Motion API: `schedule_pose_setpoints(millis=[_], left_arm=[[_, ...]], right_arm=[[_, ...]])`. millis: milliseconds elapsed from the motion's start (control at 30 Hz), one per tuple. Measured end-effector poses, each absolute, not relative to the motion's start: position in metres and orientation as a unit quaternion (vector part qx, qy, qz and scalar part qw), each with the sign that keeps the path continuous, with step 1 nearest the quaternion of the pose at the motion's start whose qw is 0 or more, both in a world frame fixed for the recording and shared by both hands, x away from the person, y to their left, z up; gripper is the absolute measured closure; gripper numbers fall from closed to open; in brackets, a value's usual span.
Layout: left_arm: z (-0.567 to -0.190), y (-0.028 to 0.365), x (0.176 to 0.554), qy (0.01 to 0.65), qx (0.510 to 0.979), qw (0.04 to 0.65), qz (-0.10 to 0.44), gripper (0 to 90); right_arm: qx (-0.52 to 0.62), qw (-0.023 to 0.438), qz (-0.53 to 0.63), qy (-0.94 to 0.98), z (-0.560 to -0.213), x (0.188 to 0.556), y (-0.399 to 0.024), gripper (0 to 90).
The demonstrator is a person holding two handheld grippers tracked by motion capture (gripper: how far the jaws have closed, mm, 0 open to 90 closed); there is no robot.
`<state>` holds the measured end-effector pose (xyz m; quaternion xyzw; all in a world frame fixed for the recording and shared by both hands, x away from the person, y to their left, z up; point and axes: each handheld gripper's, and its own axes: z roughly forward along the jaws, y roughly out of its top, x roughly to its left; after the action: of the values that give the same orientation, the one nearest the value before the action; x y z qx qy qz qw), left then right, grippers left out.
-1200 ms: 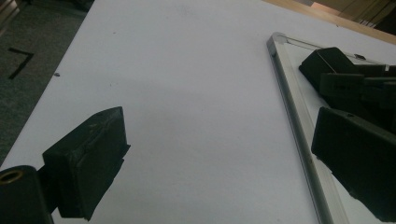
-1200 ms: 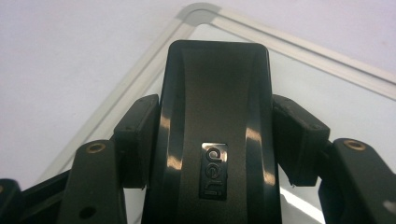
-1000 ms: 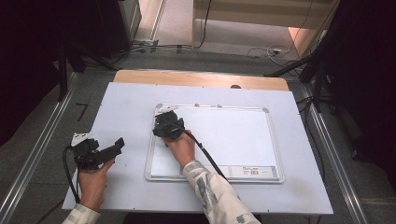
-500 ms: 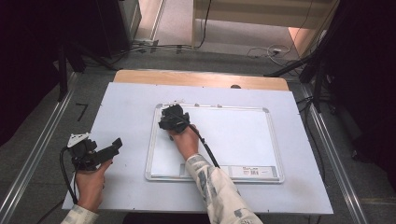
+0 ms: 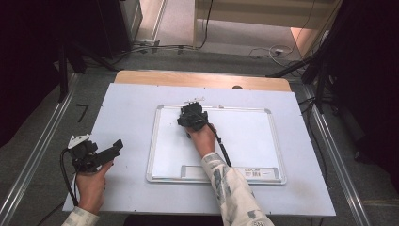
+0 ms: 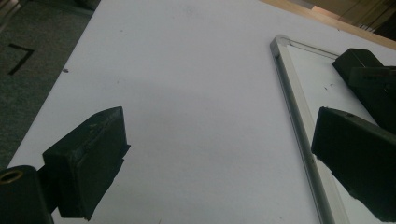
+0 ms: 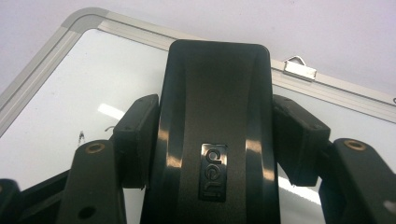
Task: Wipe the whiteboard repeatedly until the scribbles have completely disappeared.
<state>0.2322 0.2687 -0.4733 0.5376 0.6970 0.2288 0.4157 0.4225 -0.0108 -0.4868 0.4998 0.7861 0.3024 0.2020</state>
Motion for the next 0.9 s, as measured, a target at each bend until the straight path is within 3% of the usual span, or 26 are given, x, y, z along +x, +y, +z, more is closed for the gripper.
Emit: schedule_pose_setpoints(millis=[567,900], left_arm=[[-0.472,0.268,0.234,0.694,0.539,0.420,0.227,3.8],[-0.473,0.271,0.231,0.696,0.536,0.420,0.226,3.8]], right_arm=[[0.459,0.182,0.312,0.812,-0.488,0.411,0.046,35.6],[0.482,0.182,0.309,0.799,-0.487,0.425,0.013,35.4]])
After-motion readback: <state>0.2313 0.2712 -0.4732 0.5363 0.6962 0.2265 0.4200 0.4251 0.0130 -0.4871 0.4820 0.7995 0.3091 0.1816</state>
